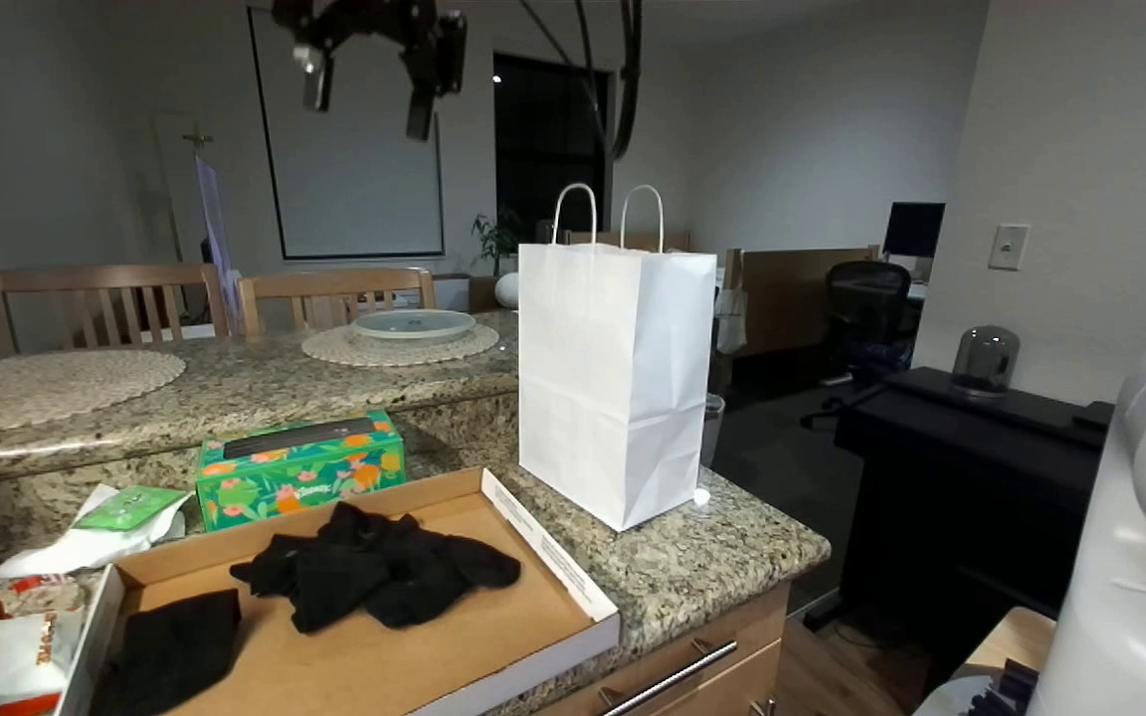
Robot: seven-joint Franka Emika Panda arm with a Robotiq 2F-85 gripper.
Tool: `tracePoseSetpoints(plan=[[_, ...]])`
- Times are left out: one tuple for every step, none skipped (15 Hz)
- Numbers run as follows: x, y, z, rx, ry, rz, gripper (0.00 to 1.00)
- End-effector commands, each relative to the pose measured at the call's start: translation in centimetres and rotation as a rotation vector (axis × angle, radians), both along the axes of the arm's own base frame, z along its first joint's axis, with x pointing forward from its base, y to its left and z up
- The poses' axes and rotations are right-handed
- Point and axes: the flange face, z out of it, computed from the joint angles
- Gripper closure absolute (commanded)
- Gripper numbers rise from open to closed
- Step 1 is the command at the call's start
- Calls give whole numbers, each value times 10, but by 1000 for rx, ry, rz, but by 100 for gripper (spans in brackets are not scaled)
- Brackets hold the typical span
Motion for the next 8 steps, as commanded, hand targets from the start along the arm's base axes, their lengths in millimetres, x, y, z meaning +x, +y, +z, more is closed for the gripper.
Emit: tracePoseSetpoints(plan=[[0,46,-67,28,25,-138,0],[-1,56,-88,25,29,-172,0],[-2,64,-110,16,25,-216,0],[-5,70,-135,9,18,-265,0],[-5,75,-157,-4,19,-306,0],[-7,79,-179,-18,31,-348,0],[-10,81,-197,-35,34,-391,0],[-13,82,-214,-49,44,-431,0]])
